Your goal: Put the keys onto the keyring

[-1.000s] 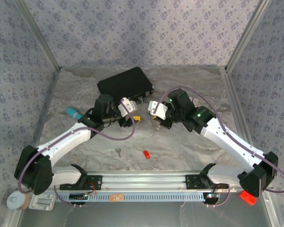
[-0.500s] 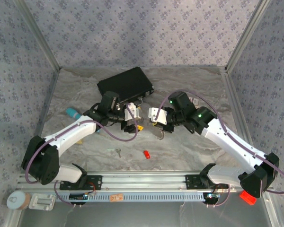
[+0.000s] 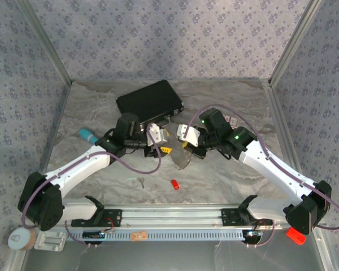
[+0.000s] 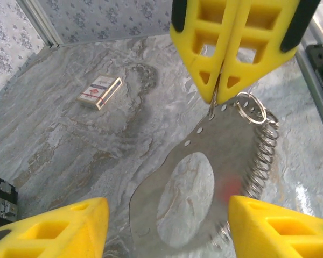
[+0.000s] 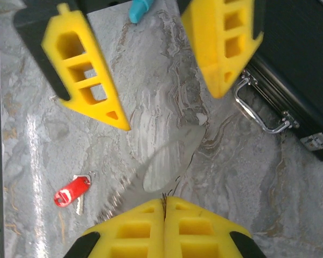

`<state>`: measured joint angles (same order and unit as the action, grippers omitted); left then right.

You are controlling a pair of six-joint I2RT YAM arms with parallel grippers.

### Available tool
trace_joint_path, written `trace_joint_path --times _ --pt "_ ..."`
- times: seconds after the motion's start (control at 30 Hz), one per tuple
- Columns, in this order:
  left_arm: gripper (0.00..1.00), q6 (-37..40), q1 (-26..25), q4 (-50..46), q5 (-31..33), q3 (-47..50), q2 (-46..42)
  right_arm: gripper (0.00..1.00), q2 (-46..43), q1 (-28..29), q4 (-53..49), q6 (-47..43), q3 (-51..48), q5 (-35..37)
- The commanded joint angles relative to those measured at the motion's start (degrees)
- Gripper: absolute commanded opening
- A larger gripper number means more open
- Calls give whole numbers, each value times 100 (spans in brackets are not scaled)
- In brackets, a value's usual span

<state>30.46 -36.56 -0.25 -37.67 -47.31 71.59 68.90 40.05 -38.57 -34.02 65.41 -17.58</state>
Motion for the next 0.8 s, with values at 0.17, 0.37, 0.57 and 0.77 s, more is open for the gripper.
trace_joint_path --times 0.17,0.37,0.57,0.77 --pt "47 -1017 -210 1170 -103 635 -375 0 -61 -143 653 637 -78 -700" --pt "41 -1531 -246 1802 -264 824 -405 0 -64 -154 954 640 -250 -1070" --pt "37 -1560 -259 1760 -433 825 -402 0 -105 -143 1211 684 -384 -1319" --pt "35 -1558 -272 1761 -592 816 -415 0 -105 -111 1315 706 -432 -1406"
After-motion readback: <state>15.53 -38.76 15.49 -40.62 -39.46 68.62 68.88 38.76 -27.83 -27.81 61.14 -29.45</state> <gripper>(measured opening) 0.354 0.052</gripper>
